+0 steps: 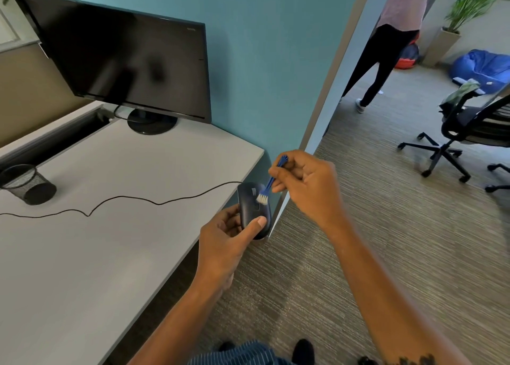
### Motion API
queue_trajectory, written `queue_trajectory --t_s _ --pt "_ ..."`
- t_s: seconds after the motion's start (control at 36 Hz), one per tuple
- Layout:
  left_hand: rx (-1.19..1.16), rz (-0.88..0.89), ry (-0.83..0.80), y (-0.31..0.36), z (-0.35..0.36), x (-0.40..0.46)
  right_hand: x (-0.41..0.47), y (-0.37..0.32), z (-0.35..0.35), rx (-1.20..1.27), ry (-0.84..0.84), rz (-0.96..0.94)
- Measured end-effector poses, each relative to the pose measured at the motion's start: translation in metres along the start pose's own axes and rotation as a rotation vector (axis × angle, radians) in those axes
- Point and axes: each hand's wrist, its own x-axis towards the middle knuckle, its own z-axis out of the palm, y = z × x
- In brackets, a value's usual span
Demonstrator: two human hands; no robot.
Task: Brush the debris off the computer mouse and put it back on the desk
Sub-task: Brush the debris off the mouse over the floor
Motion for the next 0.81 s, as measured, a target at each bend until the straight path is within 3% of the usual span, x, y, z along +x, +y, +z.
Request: queue_trajectory --t_s 0.06,0.19,0.31,0.44,0.56,0.67,0.72,0.81 --pt "0.001 -0.002 -0.002 0.0001 -0.0005 -0.0015 0.0 -0.0008 0.0008 0.021 0.08 -0.038" --pt "0.01 0.002 -0.006 0.0005 -0.0017 -0.0044 -0.0017 -0.0008 -0.0005 0.094 -0.122 -0.002" --pt "0.037 0.016 -0.013 0.0004 -0.0039 -0.006 0.0024 0.0021 0.0008 -0.013 0.115 -0.05" --pt "0.093 0.048 -0.014 0.0023 -0.0036 -0.0081 0.0037 -0.0016 0.0023 0.112 -0.041 0.029" --pt "0.114 0.056 -0.022 0.0032 -0.005 -0.0081 0.0051 0.0015 0.0065 -0.039 0.128 -0.003" --pt "0.14 0.066 -0.034 0.0003 -0.0067 -0.0074 0.0049 -0.0023 0.0076 0.12 0.048 0.057" --pt "0.155 0.069 -0.033 -0.0004 -0.008 -0.0068 0.0053 -0.001 0.0086 0.075 0.034 0.068" --pt "0.179 0.063 -0.034 -0.0008 -0.0089 -0.007 0.0064 -0.0005 0.008 -0.051 0.144 0.018"
